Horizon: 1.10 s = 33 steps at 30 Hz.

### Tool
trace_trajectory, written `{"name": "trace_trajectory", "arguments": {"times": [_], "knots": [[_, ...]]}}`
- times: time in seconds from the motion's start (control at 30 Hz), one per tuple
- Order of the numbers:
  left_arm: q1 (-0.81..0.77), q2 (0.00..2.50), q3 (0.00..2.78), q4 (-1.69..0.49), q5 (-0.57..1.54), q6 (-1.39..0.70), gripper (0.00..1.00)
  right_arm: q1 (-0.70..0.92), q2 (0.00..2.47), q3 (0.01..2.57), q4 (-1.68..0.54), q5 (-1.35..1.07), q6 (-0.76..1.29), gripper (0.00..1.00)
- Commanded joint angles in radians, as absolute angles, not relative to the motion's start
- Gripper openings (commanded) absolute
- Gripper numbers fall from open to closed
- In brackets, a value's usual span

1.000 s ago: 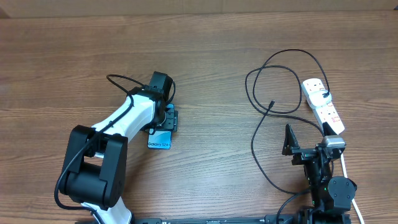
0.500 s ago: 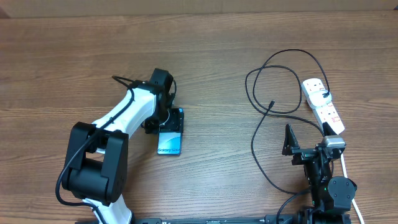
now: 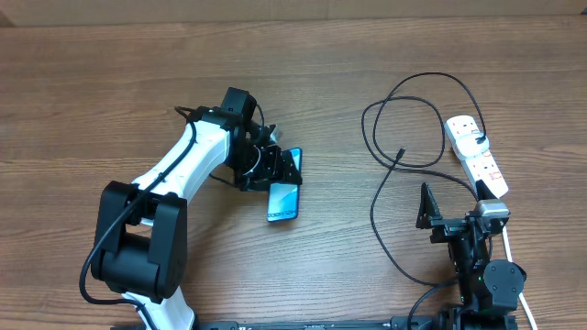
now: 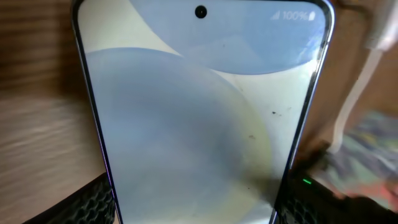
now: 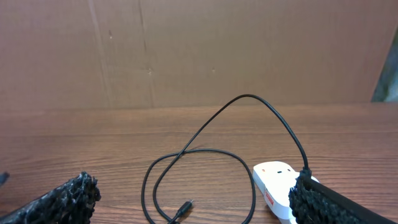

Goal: Plug charger to phone and switch on socket
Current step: 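Lift the phone with left gripper and tilt it upright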

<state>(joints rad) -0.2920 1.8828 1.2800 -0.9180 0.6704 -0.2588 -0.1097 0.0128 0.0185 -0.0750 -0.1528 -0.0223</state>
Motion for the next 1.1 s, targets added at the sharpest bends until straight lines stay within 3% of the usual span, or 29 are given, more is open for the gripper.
{"name": "trace_trajectory", "arguments": {"times": [0.0, 0.17, 0.3, 0.47, 0.63, 0.73, 1.07], "knots": [[-0.287, 1.887, 1.305, -0.900, 0.949, -0.239, 0.52, -0.111, 0.003, 0.008, -0.070, -0.154, -0.024, 1.00], [-0.287, 1.887, 1.305, -0.827, 1.249, -0.243, 0.52, -0.111, 0.003, 0.008, -0.070, -0.154, -0.024, 1.00], [-0.287, 1.887, 1.305, -0.720, 1.408, -0.348, 0.45, -0.112, 0.003, 0.008, -0.070, -0.154, -0.024, 1.00], [-0.282, 1.887, 1.305, -0.618, 1.434, -0.606, 0.41, -0.112, 0.003, 0.008, -0.070, -0.154, -0.024, 1.00], [-0.279, 1.887, 1.305, -0.569, 1.434, -0.820, 0.27, -0.112, 0.003, 0.008, -0.070, -0.154, -0.024, 1.00], [-0.275, 1.887, 1.305, -0.533, 1.433, -0.974, 0.26, -0.112, 0.003, 0.008, -0.070, -0.154, -0.024, 1.00], [-0.273, 1.887, 1.304, -0.478, 1.433, -1.060, 0.26, -0.112, 0.003, 0.008, -0.066, -0.155, -0.024, 1.00]]}}
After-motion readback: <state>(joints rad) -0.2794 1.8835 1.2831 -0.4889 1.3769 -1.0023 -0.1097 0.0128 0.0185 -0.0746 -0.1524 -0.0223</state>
